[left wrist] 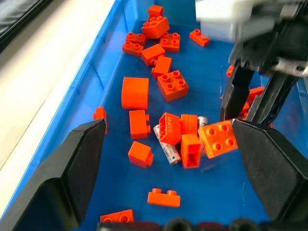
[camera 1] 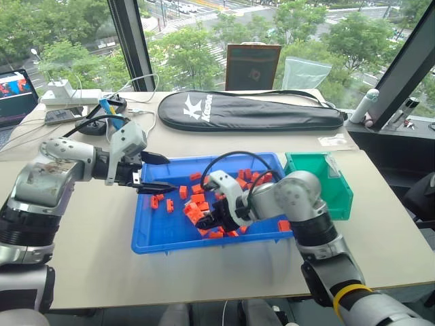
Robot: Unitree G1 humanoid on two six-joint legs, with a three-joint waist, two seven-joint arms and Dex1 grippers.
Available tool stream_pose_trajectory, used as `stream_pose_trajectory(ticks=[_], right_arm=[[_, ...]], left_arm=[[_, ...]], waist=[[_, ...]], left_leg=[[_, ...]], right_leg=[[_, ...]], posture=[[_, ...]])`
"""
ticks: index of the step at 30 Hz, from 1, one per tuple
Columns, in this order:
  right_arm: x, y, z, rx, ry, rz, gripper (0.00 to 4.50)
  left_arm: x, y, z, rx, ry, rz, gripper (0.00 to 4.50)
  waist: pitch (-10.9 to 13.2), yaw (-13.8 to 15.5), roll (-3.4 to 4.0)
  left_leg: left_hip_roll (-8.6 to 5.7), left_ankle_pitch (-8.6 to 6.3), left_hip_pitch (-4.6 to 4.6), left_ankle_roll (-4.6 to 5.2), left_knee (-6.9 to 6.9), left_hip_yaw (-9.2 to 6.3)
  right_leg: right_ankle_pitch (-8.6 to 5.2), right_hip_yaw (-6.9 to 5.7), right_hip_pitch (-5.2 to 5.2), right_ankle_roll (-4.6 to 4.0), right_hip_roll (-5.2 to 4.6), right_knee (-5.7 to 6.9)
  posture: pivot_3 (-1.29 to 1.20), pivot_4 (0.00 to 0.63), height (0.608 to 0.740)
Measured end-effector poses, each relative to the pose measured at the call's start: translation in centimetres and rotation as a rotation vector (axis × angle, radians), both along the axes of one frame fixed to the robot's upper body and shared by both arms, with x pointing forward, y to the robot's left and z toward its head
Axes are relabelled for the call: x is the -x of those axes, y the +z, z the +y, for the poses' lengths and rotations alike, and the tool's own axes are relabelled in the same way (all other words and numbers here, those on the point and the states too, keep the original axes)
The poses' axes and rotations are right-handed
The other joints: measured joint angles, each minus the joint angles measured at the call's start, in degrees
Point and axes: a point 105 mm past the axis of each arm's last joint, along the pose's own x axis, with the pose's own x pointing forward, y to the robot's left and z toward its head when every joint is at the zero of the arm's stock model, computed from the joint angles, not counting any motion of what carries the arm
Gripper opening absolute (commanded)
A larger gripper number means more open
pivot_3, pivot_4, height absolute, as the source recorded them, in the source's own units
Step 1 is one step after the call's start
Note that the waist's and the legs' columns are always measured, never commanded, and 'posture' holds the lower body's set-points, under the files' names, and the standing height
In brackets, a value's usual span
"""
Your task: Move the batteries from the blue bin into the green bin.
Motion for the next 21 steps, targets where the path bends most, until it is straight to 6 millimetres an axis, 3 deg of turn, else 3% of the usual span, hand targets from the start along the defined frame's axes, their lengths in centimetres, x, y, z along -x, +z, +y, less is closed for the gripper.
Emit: stream_pose_trajectory(ticks=[2,5,11,18,19,20,21], right_arm=[[-0.1,1.5,-0.6,-0.022,0.013,-0.031,1.0],[-1.6,3.9,-3.2,-0.043,-0.064,-0.103,1.0],[-5.3,5.4,-11.3,0.07,-0.35,-0.261,1.0],[-5.7,2.7,-12.6,0.14,-0.347,-0.252,1.0],[-5.8,2.7,-12.6,0.142,-0.347,-0.259,1.51],[-5.9,2.8,-12.6,0.141,-0.347,-0.266,1.63],[-5.9,2.9,-12.6,0.139,-0.348,-0.271,2.06]], left_arm=[[-0.1,0.2,-0.2,0.004,-0.006,-0.006,4.5],[-0.2,0.4,-0.3,0.004,-0.007,-0.014,4.5],[-0.4,0.2,-0.4,0.018,-0.01,-0.012,4.5],[-0.5,0.6,-1.1,0.032,-0.039,-0.036,4.5],[-0.5,0.6,-1.1,0.032,-0.039,-0.036,4.5],[-0.6,0.5,-1.1,0.033,-0.037,-0.035,4.5],[-0.6,0.5,-1.0,0.034,-0.035,-0.032,4.5]], waist=[[0.0,0.1,0.0],[0.0,0.3,0.0],[0.0,0.6,-0.01],[0.0,-0.2,0.0],[0.0,-0.1,0.0],[0.0,-0.1,0.0],[0.0,0.0,0.0]], left_leg=[[-0.01,0.0,0.0,0.0,0.0,0.01],[-0.02,0.0,-0.01,0.0,0.0,0.03],[-0.08,0.0,-0.08,0.0,0.0,0.06],[-0.01,-0.01,-0.04,0.02,0.0,0.1],[-0.01,-0.01,-0.04,0.02,0.0,0.1],[-0.02,-0.01,-0.05,0.02,0.0,0.1],[-0.02,-0.01,-0.05,0.02,0.0,0.1]], right_leg=[[0.0,0.0,0.01,0.0,0.0,-0.01],[0.0,0.01,0.03,0.0,-0.01,-0.06],[-0.01,0.04,0.03,0.01,-0.05,-0.14],[0.0,0.16,-0.02,0.0,0.04,-0.06],[0.0,0.16,-0.01,0.0,0.04,-0.06],[0.0,0.16,-0.01,0.0,0.04,-0.07],[0.0,0.16,-0.01,0.0,0.04,-0.08]], posture=[[0.0,0.15,0.74],[0.0,0.15,0.74],[0.0,0.15,0.74],[0.0,0.15,0.74],[0.0,0.15,0.74],[0.0,0.15,0.74],[0.0,0.15,0.74]])
